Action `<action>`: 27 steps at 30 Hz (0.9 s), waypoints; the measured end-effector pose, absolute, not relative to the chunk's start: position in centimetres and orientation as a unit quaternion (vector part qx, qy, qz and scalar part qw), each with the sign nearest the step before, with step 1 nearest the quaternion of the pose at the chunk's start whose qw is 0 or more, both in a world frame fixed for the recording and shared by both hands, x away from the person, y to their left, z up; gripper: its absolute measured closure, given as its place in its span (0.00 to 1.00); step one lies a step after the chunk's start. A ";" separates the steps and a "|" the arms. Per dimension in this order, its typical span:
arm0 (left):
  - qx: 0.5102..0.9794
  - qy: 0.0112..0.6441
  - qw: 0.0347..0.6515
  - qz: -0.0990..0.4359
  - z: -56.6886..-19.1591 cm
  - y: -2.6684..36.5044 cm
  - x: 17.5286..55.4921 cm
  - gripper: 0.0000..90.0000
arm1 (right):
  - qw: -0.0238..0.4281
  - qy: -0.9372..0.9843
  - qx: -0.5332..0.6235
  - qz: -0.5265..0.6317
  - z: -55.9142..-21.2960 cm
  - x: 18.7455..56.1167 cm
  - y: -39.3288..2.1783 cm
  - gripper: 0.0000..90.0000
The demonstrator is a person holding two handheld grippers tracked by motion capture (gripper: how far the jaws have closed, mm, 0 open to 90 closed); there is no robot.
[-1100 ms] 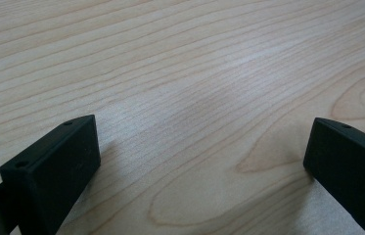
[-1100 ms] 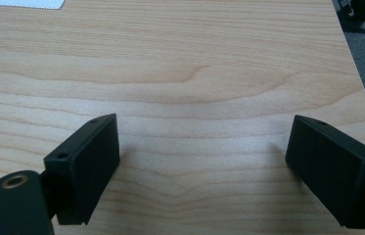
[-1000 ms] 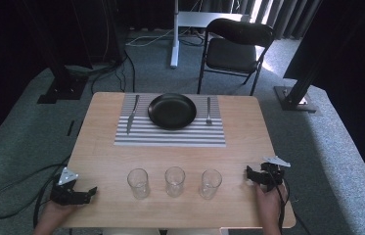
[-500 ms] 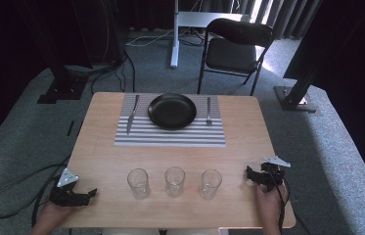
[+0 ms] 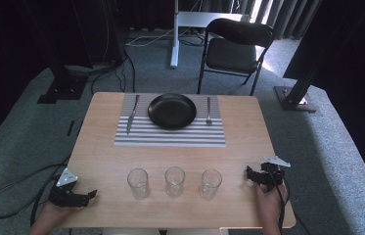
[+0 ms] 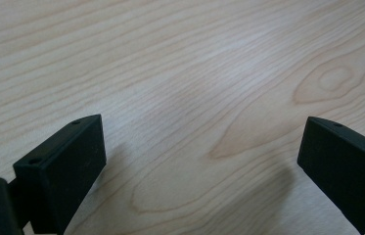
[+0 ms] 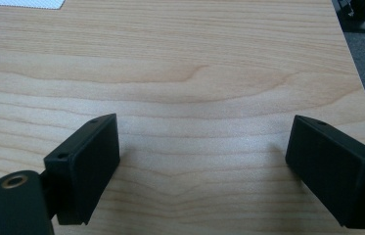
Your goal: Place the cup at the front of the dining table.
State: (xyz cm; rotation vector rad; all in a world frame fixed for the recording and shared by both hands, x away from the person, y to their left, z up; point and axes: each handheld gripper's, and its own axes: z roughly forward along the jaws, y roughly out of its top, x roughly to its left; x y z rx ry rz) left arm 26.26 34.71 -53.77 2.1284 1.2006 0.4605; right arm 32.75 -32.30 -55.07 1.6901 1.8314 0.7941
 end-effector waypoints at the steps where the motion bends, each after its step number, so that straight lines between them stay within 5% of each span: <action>1: 0.810 0.453 0.331 0.171 -53.4 34.6 26.2 0.05 | 0.260 0.676 0.624 0.293 -55.1 32.8 -32.3 0.14; 27: 0.814 0.394 0.390 0.176 -49.1 32.4 25.2 0.05 | 0.260 0.676 0.624 0.293 -55.1 32.8 -32.3 0.14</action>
